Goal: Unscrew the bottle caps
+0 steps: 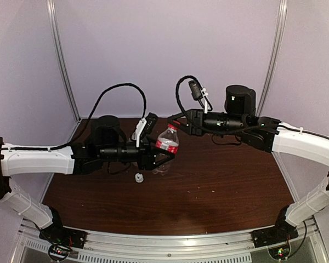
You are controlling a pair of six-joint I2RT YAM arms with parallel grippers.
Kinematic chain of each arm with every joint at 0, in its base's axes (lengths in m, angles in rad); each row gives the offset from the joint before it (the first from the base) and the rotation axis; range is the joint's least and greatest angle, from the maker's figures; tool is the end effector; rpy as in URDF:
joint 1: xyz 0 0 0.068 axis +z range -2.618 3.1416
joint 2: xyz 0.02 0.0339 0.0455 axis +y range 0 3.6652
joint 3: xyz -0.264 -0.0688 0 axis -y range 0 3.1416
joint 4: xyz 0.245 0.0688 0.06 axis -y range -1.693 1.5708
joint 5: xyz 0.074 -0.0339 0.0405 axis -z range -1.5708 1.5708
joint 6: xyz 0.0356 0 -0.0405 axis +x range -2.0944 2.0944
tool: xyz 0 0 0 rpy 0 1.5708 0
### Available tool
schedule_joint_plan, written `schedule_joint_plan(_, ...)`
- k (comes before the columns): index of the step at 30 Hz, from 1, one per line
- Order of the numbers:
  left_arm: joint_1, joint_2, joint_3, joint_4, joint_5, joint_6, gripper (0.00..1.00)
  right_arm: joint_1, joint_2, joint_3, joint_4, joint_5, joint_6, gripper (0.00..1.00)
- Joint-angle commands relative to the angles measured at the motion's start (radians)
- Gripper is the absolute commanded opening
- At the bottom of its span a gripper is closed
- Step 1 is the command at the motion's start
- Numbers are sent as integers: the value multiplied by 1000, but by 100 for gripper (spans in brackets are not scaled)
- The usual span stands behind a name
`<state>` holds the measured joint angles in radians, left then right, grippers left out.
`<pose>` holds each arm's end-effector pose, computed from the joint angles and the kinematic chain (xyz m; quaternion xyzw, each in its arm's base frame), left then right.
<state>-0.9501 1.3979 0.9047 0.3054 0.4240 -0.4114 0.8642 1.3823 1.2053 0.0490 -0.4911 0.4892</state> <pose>0.1762 -0.2716 0.2905 0.3297 0.6902 -0.5183 0.3824 0.1994 0.2595 0.3753 -0.2935 0.6857 0.5435 0.3852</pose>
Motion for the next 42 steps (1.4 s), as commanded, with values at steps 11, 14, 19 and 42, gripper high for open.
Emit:
schedule_joint_plan(11, -5, -18, -27, 100, 18, -1, 41, 5, 1, -54, 83, -74, -41, 0)
schedule_joint_plan(14, -6, -33, -49, 147, 96, -3, 41, 0, 7, -54, 98, -152, -83, 0)
schedule_joint_plan(19, -5, -57, -81, 221, 250, 10, 41, -4, 29, -48, 147, -344, -173, 0)
schedule_joint_plan(42, -5, -76, -113, 286, 348, -2, 41, -34, 14, 63, 23, -487, -274, 60)
